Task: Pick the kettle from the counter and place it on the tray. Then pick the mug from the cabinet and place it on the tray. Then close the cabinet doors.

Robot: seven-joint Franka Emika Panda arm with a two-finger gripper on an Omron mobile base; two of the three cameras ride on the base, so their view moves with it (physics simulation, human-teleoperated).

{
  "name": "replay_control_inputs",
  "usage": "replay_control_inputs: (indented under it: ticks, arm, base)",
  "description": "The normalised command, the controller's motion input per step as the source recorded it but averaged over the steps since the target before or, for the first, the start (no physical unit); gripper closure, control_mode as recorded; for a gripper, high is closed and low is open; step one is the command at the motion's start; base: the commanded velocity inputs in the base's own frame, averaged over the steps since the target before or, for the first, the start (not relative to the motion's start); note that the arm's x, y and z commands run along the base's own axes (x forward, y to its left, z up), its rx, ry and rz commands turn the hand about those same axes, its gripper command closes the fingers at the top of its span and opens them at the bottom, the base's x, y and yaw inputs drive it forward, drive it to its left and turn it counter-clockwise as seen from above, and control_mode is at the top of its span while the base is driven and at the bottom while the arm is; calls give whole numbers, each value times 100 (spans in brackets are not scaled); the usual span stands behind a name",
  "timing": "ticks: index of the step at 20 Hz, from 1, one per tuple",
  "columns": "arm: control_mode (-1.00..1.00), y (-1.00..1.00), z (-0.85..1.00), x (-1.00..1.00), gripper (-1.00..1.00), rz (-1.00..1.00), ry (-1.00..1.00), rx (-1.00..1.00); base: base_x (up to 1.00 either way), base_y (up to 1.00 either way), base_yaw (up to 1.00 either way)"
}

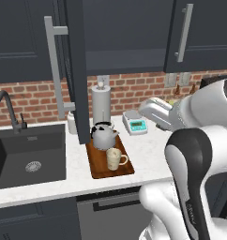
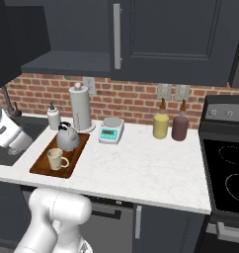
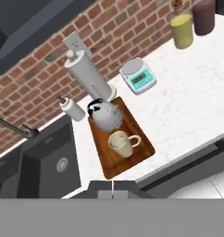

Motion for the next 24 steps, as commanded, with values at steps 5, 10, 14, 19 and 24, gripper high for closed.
replay_control_inputs:
  ticks: [5,10,14,19,24]
  arm:
    - [-100,50,0,-39,100,5,0,-26]
    - [-100,42,0,-37,100,1,-4,-22]
    - [-100,44,-1,-28,100,0,-16,-18]
    - [-100,53,-3,-5,100,-5,-14,-18]
    - [-100,63,-1,0,100,-17,-4,-20]
  base:
    - [0,0,0]
    - [0,0,0]
    - [0,0,0]
    - [0,0,0]
    - [0,0,0]
